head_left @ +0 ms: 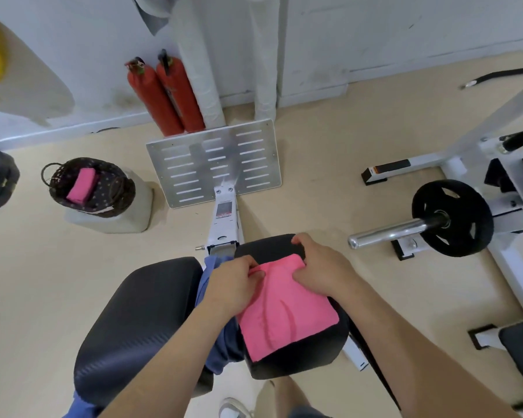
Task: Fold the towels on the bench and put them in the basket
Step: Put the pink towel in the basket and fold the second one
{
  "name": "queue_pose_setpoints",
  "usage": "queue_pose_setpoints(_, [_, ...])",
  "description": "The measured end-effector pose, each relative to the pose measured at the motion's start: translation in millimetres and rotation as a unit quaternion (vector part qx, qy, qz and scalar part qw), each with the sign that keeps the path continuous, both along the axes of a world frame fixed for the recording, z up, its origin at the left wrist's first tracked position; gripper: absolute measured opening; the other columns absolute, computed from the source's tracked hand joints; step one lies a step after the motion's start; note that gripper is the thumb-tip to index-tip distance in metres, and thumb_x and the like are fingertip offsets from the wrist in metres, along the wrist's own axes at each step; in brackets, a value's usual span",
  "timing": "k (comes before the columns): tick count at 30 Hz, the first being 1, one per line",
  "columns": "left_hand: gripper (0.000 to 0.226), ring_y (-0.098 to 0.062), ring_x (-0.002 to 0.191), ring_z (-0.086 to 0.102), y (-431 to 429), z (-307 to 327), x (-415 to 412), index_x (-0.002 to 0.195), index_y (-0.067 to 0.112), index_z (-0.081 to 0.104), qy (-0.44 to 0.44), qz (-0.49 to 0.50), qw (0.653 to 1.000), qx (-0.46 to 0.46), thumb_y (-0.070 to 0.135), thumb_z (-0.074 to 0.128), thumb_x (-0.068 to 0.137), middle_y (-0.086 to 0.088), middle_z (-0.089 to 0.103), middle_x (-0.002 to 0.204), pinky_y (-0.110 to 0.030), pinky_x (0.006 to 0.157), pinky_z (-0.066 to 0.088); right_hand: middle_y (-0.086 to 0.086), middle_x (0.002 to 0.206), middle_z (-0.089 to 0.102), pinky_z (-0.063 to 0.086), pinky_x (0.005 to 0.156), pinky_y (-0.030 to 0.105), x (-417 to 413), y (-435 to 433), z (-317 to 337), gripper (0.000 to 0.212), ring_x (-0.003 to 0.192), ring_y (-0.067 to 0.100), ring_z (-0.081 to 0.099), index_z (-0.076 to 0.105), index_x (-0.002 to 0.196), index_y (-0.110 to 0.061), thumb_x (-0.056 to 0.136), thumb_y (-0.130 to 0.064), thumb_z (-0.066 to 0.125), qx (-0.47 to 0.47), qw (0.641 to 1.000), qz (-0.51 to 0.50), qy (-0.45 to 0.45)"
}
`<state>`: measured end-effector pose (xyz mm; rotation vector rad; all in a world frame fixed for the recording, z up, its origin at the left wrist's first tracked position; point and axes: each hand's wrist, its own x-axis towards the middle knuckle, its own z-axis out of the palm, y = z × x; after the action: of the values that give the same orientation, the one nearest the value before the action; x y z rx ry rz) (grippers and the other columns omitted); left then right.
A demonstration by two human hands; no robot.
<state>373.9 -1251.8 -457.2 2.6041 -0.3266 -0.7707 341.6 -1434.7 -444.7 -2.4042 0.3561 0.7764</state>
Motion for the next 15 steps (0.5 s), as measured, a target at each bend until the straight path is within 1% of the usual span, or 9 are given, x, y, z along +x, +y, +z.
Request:
queue_pose_setpoints(1, [0.021,-0.012,0.075,0.052,-0.9,-1.9,1.1,0.100,0.015,0.062,-0.005,-0.011,1.000,0.009,0.029,0.047,0.096,0.001,0.066,0.090,-0.025,0.063,0.036,-0.001,0.102,0.062,0.048,0.077,0.032,3.7,-0.2,-1.2,0.058,0.096,0.022,0.060,0.035,0.139,-0.029,0.084,-0.024,0.051,-0.001,1.000,0.011,0.009])
queue_pose_setpoints(2, [0.023,-0.012,0.074,0.052,-1.6,-3.4,2.2,0.101,0.013,0.062,-0.005,-0.019,1.000,0.014,0.028,0.045,0.097,-0.001,0.065,0.089,-0.025,0.063,0.035,-0.001,0.115,0.063,0.048,0.084,0.032,7.2,-0.4,-3.7,0.054,0.105,0.022,0.059,0.039,0.140,-0.029,0.087,-0.027,0.049,-0.010,1.000,0.026,0.013])
queue_pose_setpoints(3, [0.024,-0.013,0.074,0.052,-2.0,-4.9,3.5,0.101,0.011,0.062,-0.003,-0.024,1.000,0.016,0.027,0.044,0.097,-0.002,0.064,0.089,-0.026,0.063,0.036,0.000,0.123,0.062,0.048,0.088,0.033,9.5,-0.5,-8.1,0.045,0.109,0.022,0.058,0.048,0.135,-0.027,0.090,-0.028,0.047,-0.023,0.999,0.043,0.009])
queue_pose_setpoints(4, [0.025,-0.014,0.075,0.052,-2.3,-6.7,5.0,0.101,0.011,0.062,0.002,-0.026,1.000,0.017,0.026,0.043,0.098,-0.003,0.064,0.089,-0.026,0.063,0.037,0.000,0.120,0.063,0.049,0.087,0.034,10.9,-0.6,-12.2,0.036,0.105,0.022,0.059,0.057,0.124,-0.025,0.091,-0.027,0.044,-0.039,0.998,0.057,0.003])
queue_pose_setpoints(5, [0.026,-0.014,0.075,0.052,-2.8,-7.7,6.9,0.100,0.010,0.063,0.009,-0.028,0.999,0.019,0.026,0.042,0.098,-0.003,0.064,0.089,-0.026,0.064,0.038,0.001,0.113,0.065,0.050,0.083,0.034,11.2,-0.5,-15.1,0.029,0.098,0.021,0.060,0.061,0.114,-0.022,0.092,-0.025,0.043,-0.053,0.996,0.067,-0.002])
queue_pose_setpoints(7, [0.028,-0.015,0.075,0.053,-3.7,-9.2,10.7,0.098,0.009,0.064,0.025,-0.033,0.999,0.025,0.027,0.042,0.098,-0.004,0.064,0.089,-0.027,0.065,0.040,0.002,0.101,0.065,0.048,0.074,0.033,11.2,0.1,-17.2,0.022,0.090,0.022,0.059,0.058,0.106,-0.017,0.093,-0.022,0.041,-0.072,0.994,0.082,-0.009])
queue_pose_setpoints(10, [0.029,-0.015,0.076,0.053,-4.5,-11.3,14.3,0.095,0.011,0.063,0.040,-0.046,0.998,0.030,0.030,0.041,0.098,0.000,0.060,0.084,-0.026,0.065,0.039,0.006,0.091,0.062,0.047,0.069,0.037,12.2,1.0,-15.7,0.015,0.082,0.026,0.058,0.048,0.105,-0.013,0.096,-0.020,0.038,-0.083,0.990,0.108,-0.028])
queue_pose_setpoints(12, [0.029,-0.014,0.076,0.052,-4.8,-11.2,13.6,0.094,0.011,0.063,0.042,-0.044,0.998,0.026,0.029,0.041,0.099,0.000,0.059,0.084,-0.025,0.065,0.038,0.005,0.087,0.060,0.046,0.064,0.038,13.2,2.1,-16.9,0.012,0.076,0.025,0.057,0.043,0.106,-0.013,0.096,-0.018,0.039,-0.087,0.988,0.125,-0.037])
queue_pose_setpoints(15, [0.028,-0.012,0.075,0.051,-3.8,-11.4,11.2,0.097,0.012,0.063,0.023,-0.033,0.999,0.030,0.029,0.040,0.099,-0.001,0.063,0.088,-0.025,0.060,0.034,0.004,0.086,0.060,0.047,0.064,0.038,14.2,3.4,-21.3,0.019,0.076,0.025,0.058,0.042,0.112,-0.013,0.094,-0.012,0.042,-0.095,0.985,0.142,-0.033])
